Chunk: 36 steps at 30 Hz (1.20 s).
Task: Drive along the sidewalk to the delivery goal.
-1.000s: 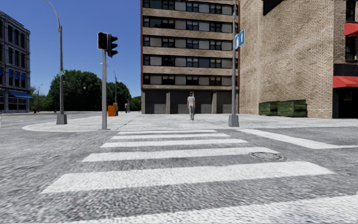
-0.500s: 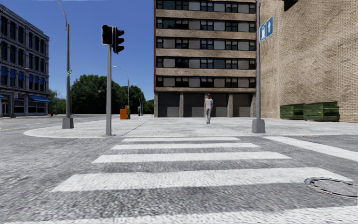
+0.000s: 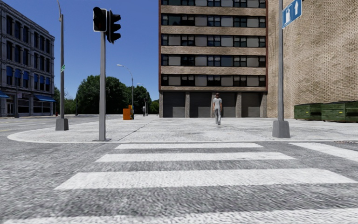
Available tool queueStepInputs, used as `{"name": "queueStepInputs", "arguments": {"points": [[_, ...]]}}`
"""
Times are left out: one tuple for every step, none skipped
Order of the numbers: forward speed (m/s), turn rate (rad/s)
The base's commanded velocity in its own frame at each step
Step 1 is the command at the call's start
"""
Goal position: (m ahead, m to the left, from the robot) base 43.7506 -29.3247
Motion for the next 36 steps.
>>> {"name": "queueStepInputs", "arguments": {"points": [[2.00,0.00],[2.00,0.00],[2.00,0.00],[2.00,0.00],[2.00,0.00],[2.00,0.00],[2.00,0.00],[2.00,0.00],[2.00,0.00],[2.00,0.00],[2.00,0.00],[2.00,0.12],[2.00,0.17],[2.00,0.18],[2.00,0.18],[2.00,0.18],[2.00,0.18],[2.00,0.18],[2.00,0.18],[2.00,0.17],[2.00,0.07],[2.00,0.00],[2.00,0.00],[2.00,0.00],[2.00,0.00],[2.00,0.00],[2.00,0.00],[2.00,0.00],[2.00,0.00],[2.00,0.00],[2.00,0.00],[2.00,0.00],[2.00,0.00],[2.00,0.14],[2.00,0.20],[2.00,0.21]]}}
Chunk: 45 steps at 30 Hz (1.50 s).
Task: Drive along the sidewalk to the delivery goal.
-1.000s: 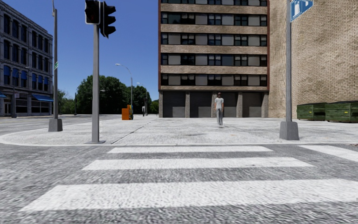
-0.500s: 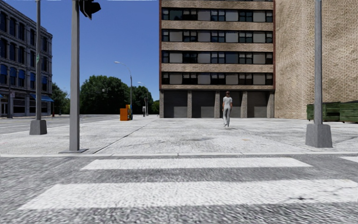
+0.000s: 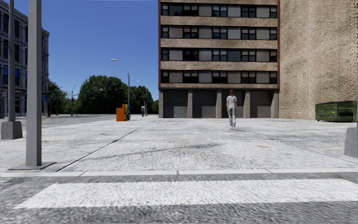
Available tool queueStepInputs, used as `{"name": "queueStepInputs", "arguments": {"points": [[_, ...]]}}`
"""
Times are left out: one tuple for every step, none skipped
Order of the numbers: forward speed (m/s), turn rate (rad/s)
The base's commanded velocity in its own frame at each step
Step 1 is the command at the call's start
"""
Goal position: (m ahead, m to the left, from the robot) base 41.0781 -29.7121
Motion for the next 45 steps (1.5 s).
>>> {"name": "queueStepInputs", "arguments": {"points": [[2.00,0.21],[2.00,0.21],[2.00,0.21],[2.00,0.21],[2.00,0.21],[2.00,0.21],[2.00,0.21],[2.00,0.21],[2.00,0.21],[2.00,0.21],[2.00,0.21],[2.00,0.21],[2.00,0.21],[2.00,0.21],[2.00,0.21],[2.00,0.21],[2.00,0.21],[2.00,0.21],[2.00,0.21],[2.00,0.21],[2.00,0.21],[2.00,0.21],[2.00,0.21],[2.00,0.21],[2.00,0.21],[2.00,0.21],[2.00,0.21],[2.00,0.21],[2.00,0.21],[2.00,0.21],[2.00,0.21],[2.00,0.21],[2.00,0.21],[2.00,0.21],[2.00,0.21],[2.00,0.21],[2.00,0.21],[2.00,0.21],[2.00,0.21],[2.00,0.21],[2.00,0.21],[2.00,0.21],[2.00,0.21],[2.00,0.21],[2.00,0.21]]}}
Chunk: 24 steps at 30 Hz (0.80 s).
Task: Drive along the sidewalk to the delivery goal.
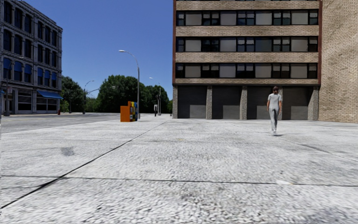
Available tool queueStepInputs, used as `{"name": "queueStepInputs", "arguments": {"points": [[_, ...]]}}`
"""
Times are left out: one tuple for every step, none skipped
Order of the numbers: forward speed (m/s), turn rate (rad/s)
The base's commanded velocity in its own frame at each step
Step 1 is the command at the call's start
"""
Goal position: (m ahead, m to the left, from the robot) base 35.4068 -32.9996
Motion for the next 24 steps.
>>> {"name": "queueStepInputs", "arguments": {"points": [[2.00,0.21],[2.00,0.21],[2.00,0.22],[2.00,0.25],[2.00,0.28],[2.00,0.28],[2.00,0.29],[2.00,0.30],[2.00,0.30],[2.00,0.30],[2.00,0.30],[2.00,0.30],[2.00,0.30],[2.00,0.30],[2.00,0.30],[2.00,0.30],[2.00,0.30],[2.00,0.30],[2.00,0.30],[2.00,0.30],[2.00,0.30],[2.00,0.30],[2.00,0.30],[2.00,0.30]]}}
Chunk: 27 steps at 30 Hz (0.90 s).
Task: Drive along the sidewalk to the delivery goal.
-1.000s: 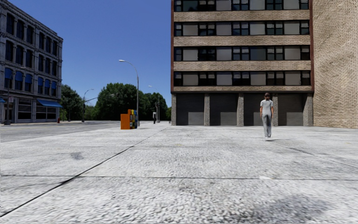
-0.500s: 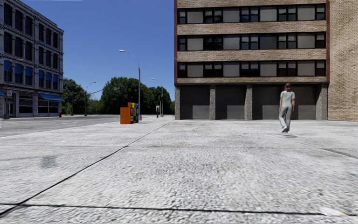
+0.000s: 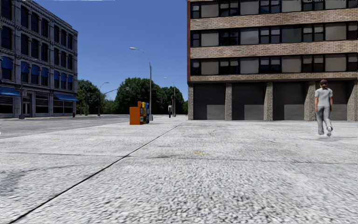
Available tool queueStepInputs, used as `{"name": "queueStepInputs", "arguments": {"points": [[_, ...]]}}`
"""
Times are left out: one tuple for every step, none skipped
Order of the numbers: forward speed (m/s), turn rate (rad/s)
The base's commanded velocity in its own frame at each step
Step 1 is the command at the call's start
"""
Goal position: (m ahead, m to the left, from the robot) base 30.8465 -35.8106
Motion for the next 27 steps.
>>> {"name": "queueStepInputs", "arguments": {"points": [[2.00,0.30],[2.00,0.29],[2.00,0.29],[2.00,0.00],[2.00,0.00],[2.00,0.00],[2.00,0.00],[2.00,0.00],[2.00,0.00],[2.00,0.00],[2.00,0.00],[2.00,0.00],[2.00,0.00],[2.00,0.00],[2.00,0.00],[2.00,0.00],[2.00,0.00],[2.00,0.00],[2.00,0.00],[2.00,0.00],[2.00,0.00],[2.00,0.00],[2.00,0.00],[2.00,0.00],[2.00,0.00],[2.00,0.00],[2.00,0.00]]}}
